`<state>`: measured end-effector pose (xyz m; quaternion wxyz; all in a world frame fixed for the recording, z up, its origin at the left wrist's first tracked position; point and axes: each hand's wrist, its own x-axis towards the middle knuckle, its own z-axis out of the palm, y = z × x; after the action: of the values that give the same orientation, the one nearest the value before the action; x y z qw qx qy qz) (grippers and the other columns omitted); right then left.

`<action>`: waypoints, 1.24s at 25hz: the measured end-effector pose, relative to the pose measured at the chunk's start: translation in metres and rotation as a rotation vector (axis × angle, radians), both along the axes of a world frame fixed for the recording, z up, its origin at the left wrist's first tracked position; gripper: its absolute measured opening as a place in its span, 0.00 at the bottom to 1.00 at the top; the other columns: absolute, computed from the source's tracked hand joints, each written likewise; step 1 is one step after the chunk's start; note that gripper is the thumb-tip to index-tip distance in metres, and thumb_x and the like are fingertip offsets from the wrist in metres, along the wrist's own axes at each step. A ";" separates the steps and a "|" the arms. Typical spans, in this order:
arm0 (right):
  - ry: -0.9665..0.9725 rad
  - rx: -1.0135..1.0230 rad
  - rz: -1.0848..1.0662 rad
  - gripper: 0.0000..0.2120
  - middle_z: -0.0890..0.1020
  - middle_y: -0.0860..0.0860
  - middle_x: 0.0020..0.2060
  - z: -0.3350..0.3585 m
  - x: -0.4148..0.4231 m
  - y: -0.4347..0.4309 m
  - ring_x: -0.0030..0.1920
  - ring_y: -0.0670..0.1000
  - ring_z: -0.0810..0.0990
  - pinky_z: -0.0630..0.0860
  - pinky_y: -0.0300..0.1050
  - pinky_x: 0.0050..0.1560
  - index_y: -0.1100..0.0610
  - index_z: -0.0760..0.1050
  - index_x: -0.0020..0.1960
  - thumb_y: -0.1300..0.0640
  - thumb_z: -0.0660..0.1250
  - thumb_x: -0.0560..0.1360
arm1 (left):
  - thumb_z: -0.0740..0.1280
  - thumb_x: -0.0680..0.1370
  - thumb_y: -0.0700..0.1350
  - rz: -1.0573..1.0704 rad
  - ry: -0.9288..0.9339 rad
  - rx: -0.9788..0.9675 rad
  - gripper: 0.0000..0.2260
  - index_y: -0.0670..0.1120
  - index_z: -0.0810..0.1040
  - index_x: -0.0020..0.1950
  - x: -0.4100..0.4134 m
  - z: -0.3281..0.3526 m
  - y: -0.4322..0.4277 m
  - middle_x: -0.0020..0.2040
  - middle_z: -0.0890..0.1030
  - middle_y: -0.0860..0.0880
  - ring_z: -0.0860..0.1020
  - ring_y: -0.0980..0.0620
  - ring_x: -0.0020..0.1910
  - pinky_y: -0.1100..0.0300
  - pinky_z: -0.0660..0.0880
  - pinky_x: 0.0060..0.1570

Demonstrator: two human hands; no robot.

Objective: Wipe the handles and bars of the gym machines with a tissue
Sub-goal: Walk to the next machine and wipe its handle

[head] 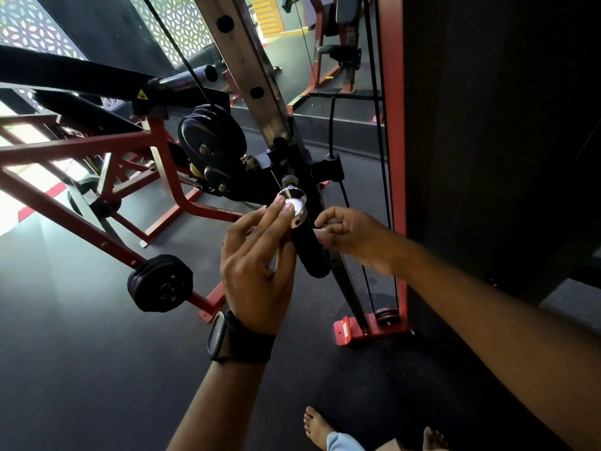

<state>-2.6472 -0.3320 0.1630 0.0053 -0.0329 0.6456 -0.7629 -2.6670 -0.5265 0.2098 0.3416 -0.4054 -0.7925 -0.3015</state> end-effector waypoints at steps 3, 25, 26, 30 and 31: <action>0.070 -0.058 -0.068 0.12 0.84 0.55 0.48 0.003 0.003 -0.003 0.54 0.54 0.83 0.79 0.51 0.60 0.60 0.78 0.53 0.55 0.70 0.72 | 0.65 0.78 0.41 -0.004 -0.009 0.003 0.17 0.45 0.75 0.67 -0.001 0.000 -0.001 0.63 0.80 0.45 0.75 0.45 0.61 0.44 0.75 0.53; 0.207 0.233 -0.189 0.10 0.84 0.49 0.53 0.013 0.011 -0.015 0.57 0.44 0.82 0.78 0.48 0.62 0.56 0.80 0.60 0.60 0.64 0.80 | 0.66 0.79 0.42 -0.009 0.028 -0.004 0.16 0.47 0.74 0.67 -0.001 -0.001 0.000 0.64 0.80 0.46 0.76 0.45 0.61 0.42 0.75 0.51; 0.207 0.237 -0.203 0.10 0.84 0.49 0.54 0.004 0.009 -0.014 0.57 0.45 0.82 0.78 0.47 0.62 0.56 0.80 0.60 0.61 0.64 0.80 | 0.66 0.78 0.42 -0.011 0.030 0.000 0.16 0.46 0.75 0.67 -0.002 -0.001 0.000 0.64 0.80 0.46 0.76 0.45 0.60 0.42 0.75 0.51; 0.323 0.516 -0.229 0.08 0.84 0.52 0.51 -0.047 0.003 -0.013 0.54 0.48 0.82 0.80 0.53 0.58 0.61 0.81 0.56 0.65 0.67 0.78 | 0.67 0.78 0.41 -0.011 0.012 0.020 0.16 0.44 0.77 0.66 0.000 -0.002 0.000 0.63 0.80 0.46 0.76 0.44 0.60 0.41 0.75 0.51; 0.367 0.578 -0.229 0.07 0.83 0.53 0.50 -0.057 0.002 -0.012 0.52 0.48 0.82 0.81 0.55 0.56 0.62 0.81 0.54 0.67 0.68 0.76 | 0.67 0.78 0.40 -0.011 0.009 0.021 0.16 0.44 0.77 0.66 0.000 -0.003 0.000 0.63 0.80 0.46 0.76 0.44 0.60 0.41 0.75 0.51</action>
<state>-2.6448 -0.3438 0.1056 -0.1871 -0.0938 0.8245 -0.5257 -2.6669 -0.5266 0.2073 0.3477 -0.4078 -0.7854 -0.3098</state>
